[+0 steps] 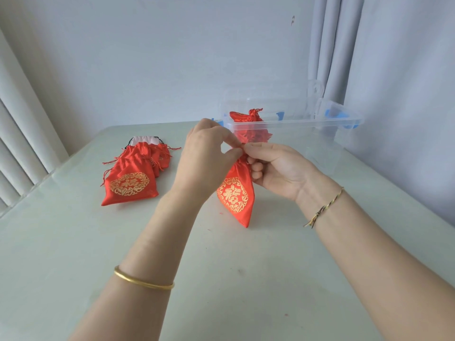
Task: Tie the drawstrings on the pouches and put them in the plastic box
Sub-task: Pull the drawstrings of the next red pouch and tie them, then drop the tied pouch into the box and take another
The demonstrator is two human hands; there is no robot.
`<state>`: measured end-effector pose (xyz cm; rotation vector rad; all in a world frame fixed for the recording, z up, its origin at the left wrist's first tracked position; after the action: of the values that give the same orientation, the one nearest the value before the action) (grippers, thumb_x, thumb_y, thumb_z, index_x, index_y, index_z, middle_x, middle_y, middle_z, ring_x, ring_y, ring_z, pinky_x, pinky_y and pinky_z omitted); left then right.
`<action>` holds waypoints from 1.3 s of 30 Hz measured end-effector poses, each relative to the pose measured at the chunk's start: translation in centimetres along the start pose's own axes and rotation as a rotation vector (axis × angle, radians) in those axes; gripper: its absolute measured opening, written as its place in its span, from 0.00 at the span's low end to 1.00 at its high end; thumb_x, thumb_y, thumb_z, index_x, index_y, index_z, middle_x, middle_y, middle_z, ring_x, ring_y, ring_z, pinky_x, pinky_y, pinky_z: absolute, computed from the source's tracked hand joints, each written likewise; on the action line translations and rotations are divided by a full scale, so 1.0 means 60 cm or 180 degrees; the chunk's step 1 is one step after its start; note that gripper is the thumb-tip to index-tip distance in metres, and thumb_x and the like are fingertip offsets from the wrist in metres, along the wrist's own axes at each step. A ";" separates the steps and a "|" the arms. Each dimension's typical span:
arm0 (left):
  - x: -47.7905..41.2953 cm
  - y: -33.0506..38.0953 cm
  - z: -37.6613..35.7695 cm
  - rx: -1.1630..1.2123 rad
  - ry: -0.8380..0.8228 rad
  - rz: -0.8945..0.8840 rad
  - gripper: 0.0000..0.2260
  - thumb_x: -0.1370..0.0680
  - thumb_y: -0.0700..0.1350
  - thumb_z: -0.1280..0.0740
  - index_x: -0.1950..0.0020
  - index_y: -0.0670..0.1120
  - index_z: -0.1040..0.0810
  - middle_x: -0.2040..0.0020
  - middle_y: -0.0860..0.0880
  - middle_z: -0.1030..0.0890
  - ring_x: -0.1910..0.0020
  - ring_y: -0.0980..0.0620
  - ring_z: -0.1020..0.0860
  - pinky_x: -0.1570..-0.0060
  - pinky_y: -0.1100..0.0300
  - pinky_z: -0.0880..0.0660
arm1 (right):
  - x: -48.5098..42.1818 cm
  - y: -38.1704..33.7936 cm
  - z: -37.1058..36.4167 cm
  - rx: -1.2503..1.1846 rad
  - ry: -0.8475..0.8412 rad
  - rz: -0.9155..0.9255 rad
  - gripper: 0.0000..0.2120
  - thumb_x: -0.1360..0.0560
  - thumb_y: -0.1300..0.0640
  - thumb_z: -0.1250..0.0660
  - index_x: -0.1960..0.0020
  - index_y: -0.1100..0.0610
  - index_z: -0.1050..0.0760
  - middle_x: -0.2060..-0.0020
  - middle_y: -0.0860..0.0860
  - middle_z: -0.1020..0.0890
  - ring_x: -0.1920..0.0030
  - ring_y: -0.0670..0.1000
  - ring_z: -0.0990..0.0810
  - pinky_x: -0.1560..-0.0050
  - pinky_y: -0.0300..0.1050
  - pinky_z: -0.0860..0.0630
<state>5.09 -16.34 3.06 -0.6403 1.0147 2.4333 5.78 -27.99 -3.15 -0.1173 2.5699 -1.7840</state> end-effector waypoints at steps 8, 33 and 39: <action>-0.005 -0.022 0.007 0.0307 0.0022 0.0221 0.03 0.24 0.39 0.38 0.56 0.44 0.25 0.63 0.52 0.25 0.64 0.54 0.29 0.66 0.67 0.35 | 0.006 -0.054 0.047 0.1489 0.0771 0.0949 0.08 0.27 0.66 0.33 0.64 0.57 0.24 0.74 0.51 0.28 0.76 0.45 0.33 0.72 0.36 0.32; -0.056 -0.029 -0.020 0.1533 -0.0071 0.0905 0.06 0.24 0.37 0.39 0.51 0.44 0.25 0.61 0.51 0.22 0.65 0.58 0.25 0.70 0.68 0.29 | 0.050 -0.256 0.054 0.2688 0.1063 0.1687 0.09 0.28 0.66 0.33 0.62 0.54 0.26 0.77 0.49 0.25 0.81 0.41 0.29 0.80 0.32 0.36; -0.123 -0.044 -0.028 0.1480 0.0313 0.1131 0.09 0.25 0.35 0.41 0.49 0.45 0.26 0.61 0.52 0.25 0.62 0.55 0.25 0.64 0.62 0.28 | -0.023 -0.358 0.096 0.3843 0.2055 0.2322 0.08 0.31 0.63 0.37 0.56 0.55 0.22 0.63 0.57 0.18 0.62 0.56 0.19 0.58 0.48 0.23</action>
<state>12.85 -17.35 4.69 -0.4486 1.7919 2.3273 8.67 -40.74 14.87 1.3191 0.9255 -2.7600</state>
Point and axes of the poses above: each hand's wrist, its own x-axis away from the middle knuckle, its own z-axis out of the back of the hand, y = z × x, the point moved 8 cm from there along -x, towards the middle knuckle
